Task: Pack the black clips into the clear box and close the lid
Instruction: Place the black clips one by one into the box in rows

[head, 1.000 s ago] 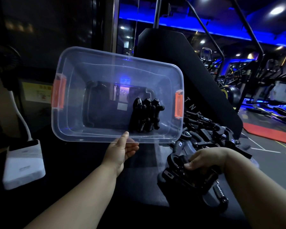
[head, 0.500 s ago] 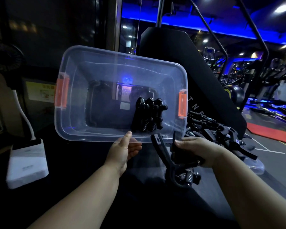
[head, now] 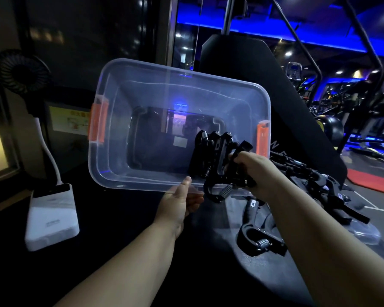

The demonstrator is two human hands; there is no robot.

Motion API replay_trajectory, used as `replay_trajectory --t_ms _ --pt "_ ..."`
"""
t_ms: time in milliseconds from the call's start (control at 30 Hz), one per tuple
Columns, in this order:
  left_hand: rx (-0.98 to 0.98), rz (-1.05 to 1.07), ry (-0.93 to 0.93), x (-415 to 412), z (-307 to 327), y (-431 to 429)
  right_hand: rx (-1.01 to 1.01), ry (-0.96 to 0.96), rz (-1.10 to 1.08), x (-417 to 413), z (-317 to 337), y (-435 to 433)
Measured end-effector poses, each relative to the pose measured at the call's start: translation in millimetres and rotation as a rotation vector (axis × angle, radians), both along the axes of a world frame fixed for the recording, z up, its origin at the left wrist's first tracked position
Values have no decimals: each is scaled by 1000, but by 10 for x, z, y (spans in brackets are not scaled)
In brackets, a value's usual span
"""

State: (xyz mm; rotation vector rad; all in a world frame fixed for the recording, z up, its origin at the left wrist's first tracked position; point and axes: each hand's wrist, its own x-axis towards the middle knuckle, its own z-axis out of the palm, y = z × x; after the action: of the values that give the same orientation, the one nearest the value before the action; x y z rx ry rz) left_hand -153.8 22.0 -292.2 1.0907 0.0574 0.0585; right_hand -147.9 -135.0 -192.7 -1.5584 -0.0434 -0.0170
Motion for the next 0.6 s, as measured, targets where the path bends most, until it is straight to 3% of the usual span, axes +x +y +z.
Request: replay_trajectory --t_ms 233,600 --pt "-14 13 14 32 -14 -5 12 -62 -81 309 12 244" --pt "-46 -20 30 56 -8 9 -555 -99 -96 946 -113 552"
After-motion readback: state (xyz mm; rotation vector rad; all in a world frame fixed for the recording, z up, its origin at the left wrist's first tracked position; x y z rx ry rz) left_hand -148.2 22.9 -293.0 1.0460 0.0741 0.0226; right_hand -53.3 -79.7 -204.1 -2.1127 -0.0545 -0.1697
